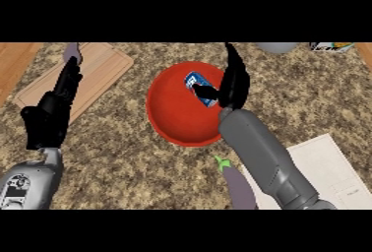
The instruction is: Pick the can from the placemat and place it in the bowl
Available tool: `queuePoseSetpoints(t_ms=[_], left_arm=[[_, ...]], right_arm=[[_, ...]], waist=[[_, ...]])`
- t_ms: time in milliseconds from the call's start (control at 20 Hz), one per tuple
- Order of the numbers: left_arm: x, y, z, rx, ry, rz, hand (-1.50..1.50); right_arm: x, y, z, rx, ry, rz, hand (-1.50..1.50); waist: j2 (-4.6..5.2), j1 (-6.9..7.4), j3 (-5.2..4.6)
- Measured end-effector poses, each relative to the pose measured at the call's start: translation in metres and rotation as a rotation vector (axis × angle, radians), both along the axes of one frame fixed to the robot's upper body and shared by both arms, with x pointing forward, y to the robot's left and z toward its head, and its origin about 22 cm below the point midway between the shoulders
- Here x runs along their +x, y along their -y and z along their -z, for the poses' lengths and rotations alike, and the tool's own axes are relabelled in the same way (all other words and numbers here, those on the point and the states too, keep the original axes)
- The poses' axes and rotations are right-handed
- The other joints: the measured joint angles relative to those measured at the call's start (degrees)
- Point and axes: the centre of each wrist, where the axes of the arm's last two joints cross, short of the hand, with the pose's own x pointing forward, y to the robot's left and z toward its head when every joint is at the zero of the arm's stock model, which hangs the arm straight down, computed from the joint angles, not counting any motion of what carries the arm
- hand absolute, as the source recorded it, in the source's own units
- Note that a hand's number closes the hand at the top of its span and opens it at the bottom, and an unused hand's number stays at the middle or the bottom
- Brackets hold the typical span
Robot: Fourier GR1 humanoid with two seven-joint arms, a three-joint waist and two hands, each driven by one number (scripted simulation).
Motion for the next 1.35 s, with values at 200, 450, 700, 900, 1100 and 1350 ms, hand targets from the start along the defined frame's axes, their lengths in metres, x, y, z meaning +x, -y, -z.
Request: queuePoseSetpoints(t_ms=[200, 450, 700, 900, 1100, 1350], left_arm=[[-0.004, -0.004, 0.009, 0.003, -0.006, -0.017, 0.00], [-0.008, -0.012, 0.011, 0.007, -0.017, -0.038, 0.00], [-0.010, -0.016, 0.018, -0.002, -0.024, -0.058, 0.00], [-0.014, -0.011, 0.016, 0.001, -0.022, -0.062, 0.00], [-0.011, -0.009, 0.017, 0.003, -0.017, -0.058, 0.00], [-0.010, -0.010, 0.022, 0.008, -0.021, -0.052, 0.00]], right_arm=[[-0.003, 0.007, 0.002, 0.083, 0.028, -0.018, -1.50], [-0.022, 0.020, 0.008, 0.190, 0.053, -0.055, -1.50], [-0.063, 0.042, 0.017, 0.269, 0.077, -0.129, -1.50], [-0.098, 0.062, 0.020, 0.295, 0.086, -0.183, -1.50], [-0.129, 0.080, 0.022, 0.308, 0.094, -0.233, -1.50], [-0.165, 0.077, 0.026, 0.312, 0.098, -0.267, -1.50]], waist=[[-0.43, -1.03, -0.05], [-0.96, -2.50, -0.10], [-1.27, -3.53, -0.13], [-1.30, -3.54, -0.14], [-1.20, -3.44, -0.14], [-1.14, -3.26, -0.14]])
